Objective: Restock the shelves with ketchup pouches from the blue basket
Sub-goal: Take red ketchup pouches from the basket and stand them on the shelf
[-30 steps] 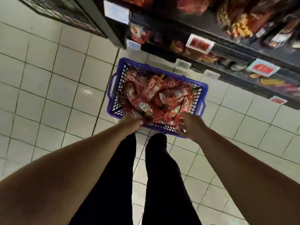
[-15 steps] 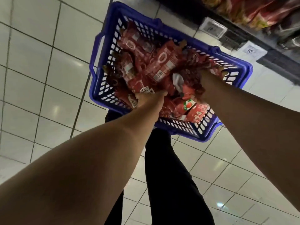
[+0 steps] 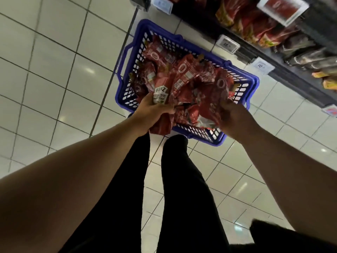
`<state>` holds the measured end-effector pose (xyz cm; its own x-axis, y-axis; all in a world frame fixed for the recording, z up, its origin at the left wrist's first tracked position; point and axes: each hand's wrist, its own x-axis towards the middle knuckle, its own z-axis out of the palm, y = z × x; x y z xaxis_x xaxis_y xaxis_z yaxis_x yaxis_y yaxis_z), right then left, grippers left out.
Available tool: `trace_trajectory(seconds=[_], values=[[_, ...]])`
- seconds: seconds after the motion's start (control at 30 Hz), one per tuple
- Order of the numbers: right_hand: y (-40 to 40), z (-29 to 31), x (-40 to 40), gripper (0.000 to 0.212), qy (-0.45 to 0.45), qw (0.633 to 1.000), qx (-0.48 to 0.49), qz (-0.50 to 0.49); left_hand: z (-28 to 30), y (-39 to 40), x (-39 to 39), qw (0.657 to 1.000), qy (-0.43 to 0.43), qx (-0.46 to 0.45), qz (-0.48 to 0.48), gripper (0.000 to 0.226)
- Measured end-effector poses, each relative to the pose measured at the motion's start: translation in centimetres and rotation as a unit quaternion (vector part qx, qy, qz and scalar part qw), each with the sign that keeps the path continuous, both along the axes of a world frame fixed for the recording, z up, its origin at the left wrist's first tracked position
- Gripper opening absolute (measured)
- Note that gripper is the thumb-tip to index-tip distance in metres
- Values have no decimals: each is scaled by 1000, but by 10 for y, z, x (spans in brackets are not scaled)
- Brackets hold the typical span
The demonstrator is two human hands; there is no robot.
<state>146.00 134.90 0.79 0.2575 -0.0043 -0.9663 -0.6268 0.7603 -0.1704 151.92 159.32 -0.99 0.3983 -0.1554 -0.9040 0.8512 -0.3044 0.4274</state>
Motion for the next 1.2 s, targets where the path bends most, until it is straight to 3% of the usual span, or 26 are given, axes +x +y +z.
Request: trace_trajectory(seconds=[0.13,0.23,0.33,0.4,0.47,0.6,0.73,0.9,1.13,1.2], values=[[14,95,-5,32,-48,995,89,-23,97,8,14,997,-9,-66,-38,58],[25,179,2,45,-117,981,146,-41,181,11,26,992,-7,-127,-10,64],[29,266,13,66,-207,965,160,9,266,13,37,978,-9,-210,1,52],[29,317,23,59,-243,954,162,67,317,12,43,968,-21,-249,5,55],[25,358,32,50,-253,947,139,142,363,9,49,961,-45,-274,9,61],[6,435,50,79,-204,958,35,200,442,-7,58,950,-112,-290,24,69],[-15,503,57,43,-225,955,15,192,504,-19,66,931,-163,-326,35,70],[-25,569,51,54,-299,940,-43,160,568,-24,74,924,-249,-290,-6,72],[1,631,59,71,-384,895,-172,146,628,-14,84,914,-293,-280,8,37],[7,644,65,55,-419,875,-198,142,639,-10,94,911,-319,-262,-5,33]])
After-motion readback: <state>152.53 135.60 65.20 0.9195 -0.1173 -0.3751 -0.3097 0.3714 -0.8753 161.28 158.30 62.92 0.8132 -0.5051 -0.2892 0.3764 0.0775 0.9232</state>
